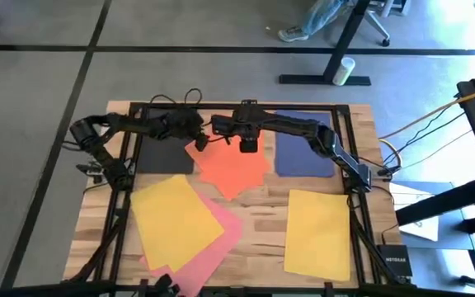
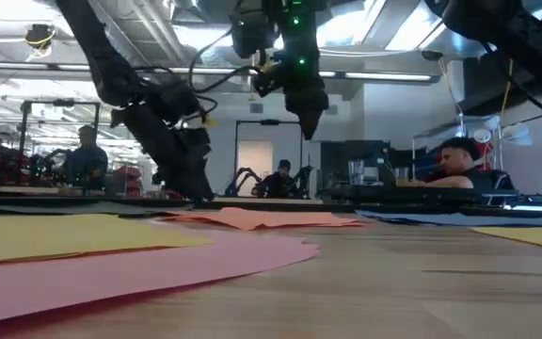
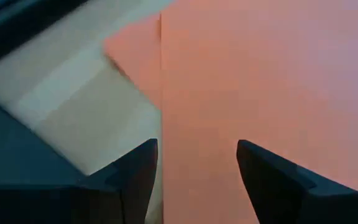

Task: Organize paper
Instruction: Stack the orange paper on top of the other orange paper

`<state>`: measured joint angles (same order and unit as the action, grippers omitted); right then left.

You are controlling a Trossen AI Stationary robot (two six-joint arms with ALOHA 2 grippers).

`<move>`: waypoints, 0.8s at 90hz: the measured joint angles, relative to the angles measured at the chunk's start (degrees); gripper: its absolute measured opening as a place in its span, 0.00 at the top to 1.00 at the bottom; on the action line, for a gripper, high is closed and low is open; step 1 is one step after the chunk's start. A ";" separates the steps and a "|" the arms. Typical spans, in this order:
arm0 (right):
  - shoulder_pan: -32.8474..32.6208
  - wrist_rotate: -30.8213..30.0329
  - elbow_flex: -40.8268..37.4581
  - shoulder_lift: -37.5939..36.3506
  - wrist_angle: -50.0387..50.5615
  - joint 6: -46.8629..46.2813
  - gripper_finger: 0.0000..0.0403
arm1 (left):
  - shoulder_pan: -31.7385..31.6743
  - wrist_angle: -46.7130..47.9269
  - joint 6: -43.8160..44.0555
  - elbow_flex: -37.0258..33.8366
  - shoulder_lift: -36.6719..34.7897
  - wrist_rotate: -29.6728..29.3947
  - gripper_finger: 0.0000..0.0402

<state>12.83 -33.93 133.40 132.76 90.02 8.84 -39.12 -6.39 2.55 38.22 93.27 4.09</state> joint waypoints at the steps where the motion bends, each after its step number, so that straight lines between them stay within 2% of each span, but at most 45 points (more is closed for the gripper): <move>1: 0.10 0.00 0.00 -0.05 0.00 -0.01 0.41 | -0.03 0.50 0.00 0.05 0.00 -0.43 0.48; 10: 1.20 0.02 0.00 -0.62 0.01 -0.26 0.41 | -0.52 4.99 -0.33 0.15 0.00 -3.44 0.48; 20: 2.00 -0.06 0.00 -1.05 0.00 -0.47 0.41 | -1.11 6.91 -1.28 0.28 0.00 -3.73 0.48; 33: 2.29 -0.15 0.00 -1.48 0.02 -1.52 0.41 | -0.91 7.25 -1.94 0.28 -0.02 -2.77 0.49; 47: 2.19 0.00 0.00 -1.48 0.00 -2.40 0.41 | 0.57 6.69 -1.73 0.24 -0.02 -0.57 0.53; 72: 2.17 0.00 0.00 -1.48 0.00 -3.99 0.41 | 2.41 6.70 -2.73 0.15 -0.02 -0.43 0.57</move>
<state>15.00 -33.93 133.40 131.28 90.02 4.84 -36.71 0.32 -0.19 38.37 93.25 3.66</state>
